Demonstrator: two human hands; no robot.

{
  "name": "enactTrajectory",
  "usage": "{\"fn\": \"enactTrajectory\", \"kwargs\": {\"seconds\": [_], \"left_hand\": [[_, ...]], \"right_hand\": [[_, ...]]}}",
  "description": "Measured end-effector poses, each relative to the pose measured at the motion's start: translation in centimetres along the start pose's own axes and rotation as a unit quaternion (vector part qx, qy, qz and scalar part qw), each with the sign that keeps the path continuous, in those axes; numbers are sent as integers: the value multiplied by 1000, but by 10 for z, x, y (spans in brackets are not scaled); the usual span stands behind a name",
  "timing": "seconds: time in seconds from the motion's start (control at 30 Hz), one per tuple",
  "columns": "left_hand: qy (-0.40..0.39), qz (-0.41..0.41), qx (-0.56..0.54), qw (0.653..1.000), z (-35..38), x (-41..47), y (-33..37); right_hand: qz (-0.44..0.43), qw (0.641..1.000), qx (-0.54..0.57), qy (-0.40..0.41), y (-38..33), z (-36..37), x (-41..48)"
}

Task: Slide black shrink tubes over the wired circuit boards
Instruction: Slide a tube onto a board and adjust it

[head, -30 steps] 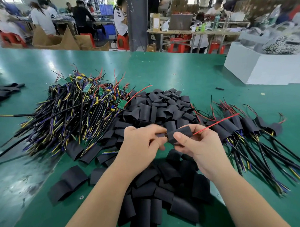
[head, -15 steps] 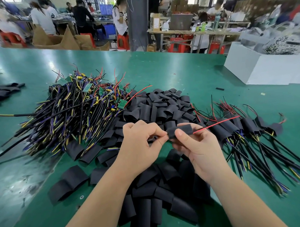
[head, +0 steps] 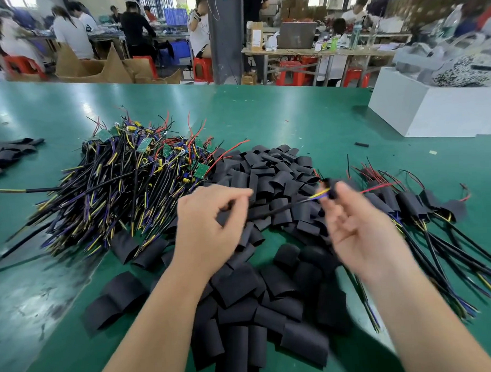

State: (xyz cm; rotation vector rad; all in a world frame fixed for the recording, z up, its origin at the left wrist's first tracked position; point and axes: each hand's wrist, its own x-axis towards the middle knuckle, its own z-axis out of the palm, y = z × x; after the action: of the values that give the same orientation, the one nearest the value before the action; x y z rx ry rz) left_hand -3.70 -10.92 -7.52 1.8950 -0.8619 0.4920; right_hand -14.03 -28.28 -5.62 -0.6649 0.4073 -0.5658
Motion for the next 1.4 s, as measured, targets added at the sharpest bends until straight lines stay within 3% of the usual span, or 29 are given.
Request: {"fn": "enactTrajectory", "kwargs": {"seconds": [0.1,0.17,0.23,0.3,0.33,0.4,0.47,0.57,0.67,0.73,0.8,0.9,1.0,1.07,1.17,1.4], "left_hand": [[35,-104,142,984,-9,7,-19],[14,-188,251,949,-12,7,-33],[-28,-248,328,911,-14,5,-46],[-53,-278,354,892,-14,4,-56],[-56,-287,354,888,-14,4,-60],[-54,-298,354,885,-14,5,-65],[-48,-307,362,879,-14,7,-69],[-23,-289,378,879,-15,9,-73],[69,-223,346,909,-17,11,-66],[116,-135,275,945,-19,13,-56],[109,-28,179,977,-19,13,-44],[30,54,97,993,-11,8,-26],[-59,85,79,991,1,1,-17],[-100,84,84,988,4,-2,-16],[-137,61,87,985,4,-3,-13],[-127,77,19,989,18,-9,8]], "right_hand": [[-100,994,-7,39,-34,-19,9],[-200,969,-115,88,-50,-33,13],[-279,878,-349,172,-61,-48,16],[-280,756,-550,216,-64,-59,19],[-265,717,-604,225,-63,-62,21],[-249,682,-653,216,-59,-64,24],[-259,670,-667,200,-54,-61,24],[-271,672,-668,171,-45,-55,23],[-301,687,-645,147,-32,-45,16],[-294,736,-599,114,-24,-38,11],[-216,811,-543,31,-17,-32,8],[-26,912,-387,-136,2,-25,3],[1,957,-216,-192,11,-22,6],[-41,971,-135,-194,8,-21,7],[-99,966,-180,-157,6,-19,7],[-69,964,-216,-139,26,-8,0]]}}
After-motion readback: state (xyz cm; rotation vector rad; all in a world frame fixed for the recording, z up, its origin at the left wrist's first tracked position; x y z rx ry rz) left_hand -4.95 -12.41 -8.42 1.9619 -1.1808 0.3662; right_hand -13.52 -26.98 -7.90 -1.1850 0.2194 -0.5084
